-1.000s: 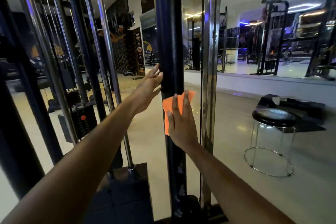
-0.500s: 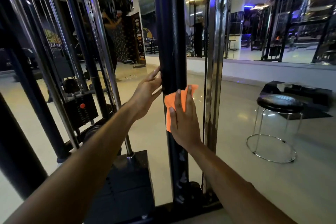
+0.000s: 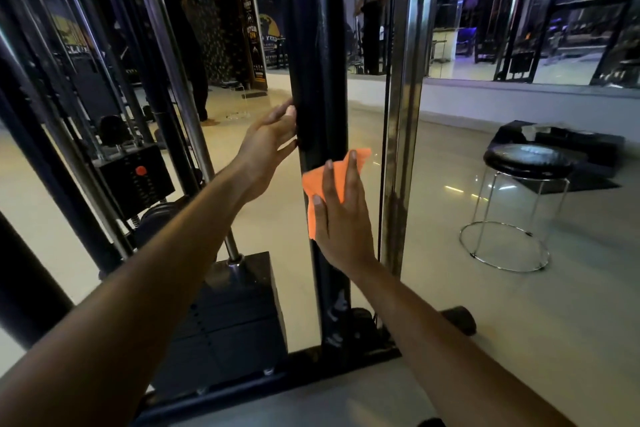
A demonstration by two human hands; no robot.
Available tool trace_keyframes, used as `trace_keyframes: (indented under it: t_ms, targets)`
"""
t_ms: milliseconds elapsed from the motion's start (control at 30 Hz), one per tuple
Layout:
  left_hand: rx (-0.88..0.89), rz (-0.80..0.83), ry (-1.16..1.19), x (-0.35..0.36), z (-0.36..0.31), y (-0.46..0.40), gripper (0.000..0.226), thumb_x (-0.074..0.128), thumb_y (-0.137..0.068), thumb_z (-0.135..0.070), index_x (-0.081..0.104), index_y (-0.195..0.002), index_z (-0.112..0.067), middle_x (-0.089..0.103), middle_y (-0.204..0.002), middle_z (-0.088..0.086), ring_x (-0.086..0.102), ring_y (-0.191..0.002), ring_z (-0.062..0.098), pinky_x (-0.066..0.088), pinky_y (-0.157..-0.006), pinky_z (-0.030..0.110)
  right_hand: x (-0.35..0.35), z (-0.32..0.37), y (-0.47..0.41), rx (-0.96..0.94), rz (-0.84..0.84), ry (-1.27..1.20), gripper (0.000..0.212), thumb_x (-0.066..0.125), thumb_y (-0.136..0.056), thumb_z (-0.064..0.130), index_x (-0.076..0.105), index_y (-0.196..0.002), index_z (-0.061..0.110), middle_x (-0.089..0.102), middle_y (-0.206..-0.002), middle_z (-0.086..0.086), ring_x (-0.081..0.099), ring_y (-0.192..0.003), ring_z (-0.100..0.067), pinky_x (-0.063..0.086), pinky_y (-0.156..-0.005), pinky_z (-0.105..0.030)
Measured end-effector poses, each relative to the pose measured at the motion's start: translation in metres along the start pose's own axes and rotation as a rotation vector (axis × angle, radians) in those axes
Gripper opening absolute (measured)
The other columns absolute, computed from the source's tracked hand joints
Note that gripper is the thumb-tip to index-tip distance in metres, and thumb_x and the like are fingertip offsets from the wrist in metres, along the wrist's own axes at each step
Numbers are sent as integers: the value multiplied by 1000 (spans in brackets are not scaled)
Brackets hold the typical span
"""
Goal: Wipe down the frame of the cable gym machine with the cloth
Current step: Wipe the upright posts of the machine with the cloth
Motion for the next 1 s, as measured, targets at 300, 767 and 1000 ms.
trace_keyframes:
  t_ms: [300,767,1000]
  targets:
    - [-62,1,11,1,15,3,51,47,-116,-32,37,-165,-23,65,-138,-16,56,-141,11,40,-124,40,-24,17,-52,10,-102,-38,65,38,-119,38,10,-175,20,-9,-182,-12,16,-166,-38,48,-118,-59]
    - [26,-1,5,13,14,19,51,43,-117,-29,34,-166,-24,49,-165,-4,45,-152,14,34,-130,42,-16,11,-45,59,-110,-134,64,36,-120,36,5,-174,22,-8,-182,-12,17,-166,-38,50,-116,-61]
    - [14,39,-32,16,39,35,51,45,-116,-28,36,-167,-30,51,-163,-9,45,-151,9,36,-127,36,51,-44,97,143,138,-131,71,30,-117,49,-17,-171,40,-10,-183,-5,36,-157,-39,60,-101,-56]
Point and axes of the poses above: each hand's wrist, its own y-axis away from the middle knuckle, its own x-axis out of the palm, z = x × y, the point moved 9 cm from there along -y, towards the middle knuckle
